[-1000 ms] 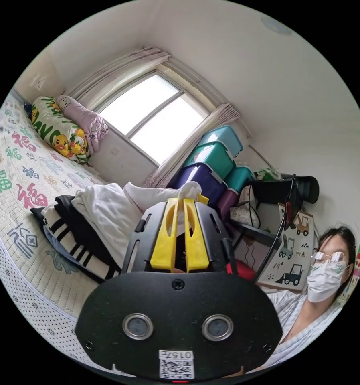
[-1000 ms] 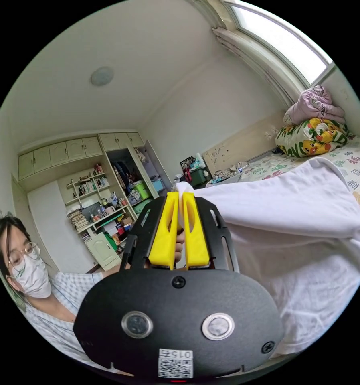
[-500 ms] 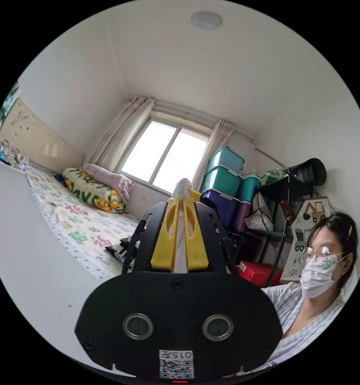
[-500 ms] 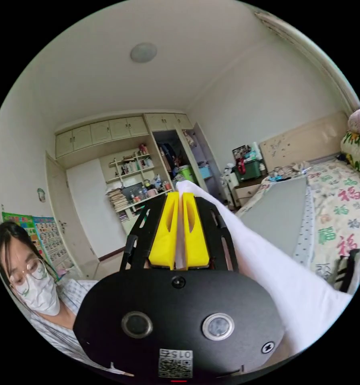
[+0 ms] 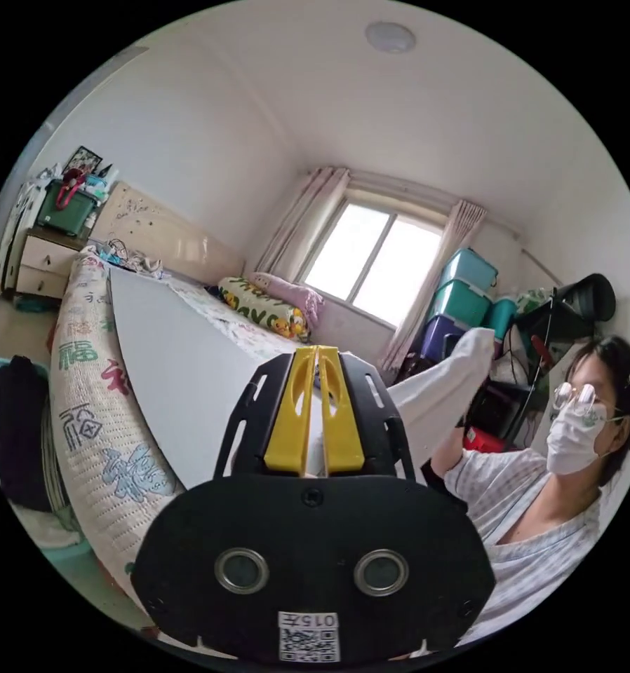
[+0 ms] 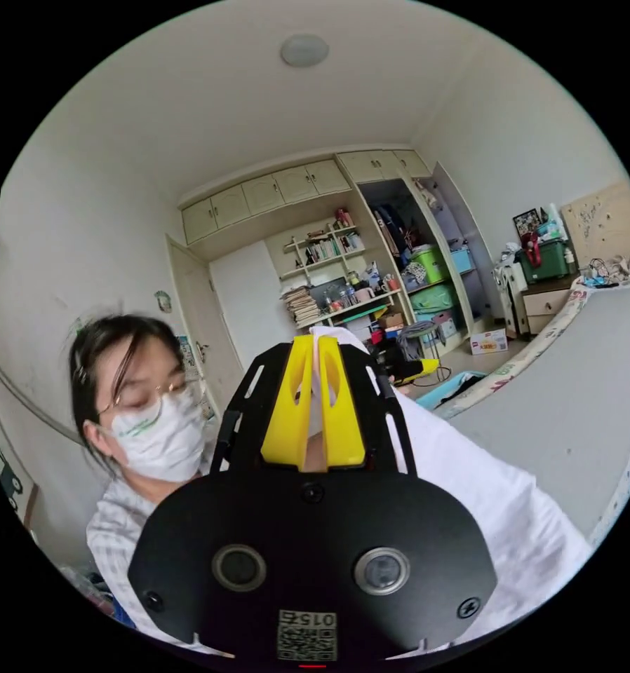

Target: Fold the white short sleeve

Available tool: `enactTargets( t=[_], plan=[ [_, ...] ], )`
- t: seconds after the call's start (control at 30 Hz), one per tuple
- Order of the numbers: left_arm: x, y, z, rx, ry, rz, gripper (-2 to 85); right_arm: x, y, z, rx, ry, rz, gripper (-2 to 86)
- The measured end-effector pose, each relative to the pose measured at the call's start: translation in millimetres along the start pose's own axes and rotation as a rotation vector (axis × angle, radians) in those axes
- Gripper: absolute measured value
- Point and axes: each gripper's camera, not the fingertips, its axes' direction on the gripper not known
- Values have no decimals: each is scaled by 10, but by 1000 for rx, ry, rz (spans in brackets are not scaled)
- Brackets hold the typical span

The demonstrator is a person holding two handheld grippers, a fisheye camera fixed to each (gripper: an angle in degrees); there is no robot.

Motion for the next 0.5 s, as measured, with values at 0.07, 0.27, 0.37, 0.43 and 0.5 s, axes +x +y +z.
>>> enactTargets(
  t=[0.07, 0.27, 0.37, 0.43, 0.5],
  plan=[
    [259, -117, 456, -120, 6, 80, 40, -347, 655, -299, 22, 104, -50, -1],
    [1204, -424, 2263, -430, 134, 292, 76, -696, 2112, -768, 160, 326, 6, -1],
    [1689, -523, 3321, -592, 248, 328, 85, -511, 2568, -951, 224, 348, 115, -1],
    [2098, -518, 3893, -684, 253, 420, 90, -399, 2734, -1012, 243, 346, 146, -1],
    [2554, -443, 4406, -788, 233, 568, 101, -299, 2829, -1018, 239, 359, 157, 0]
  ],
)
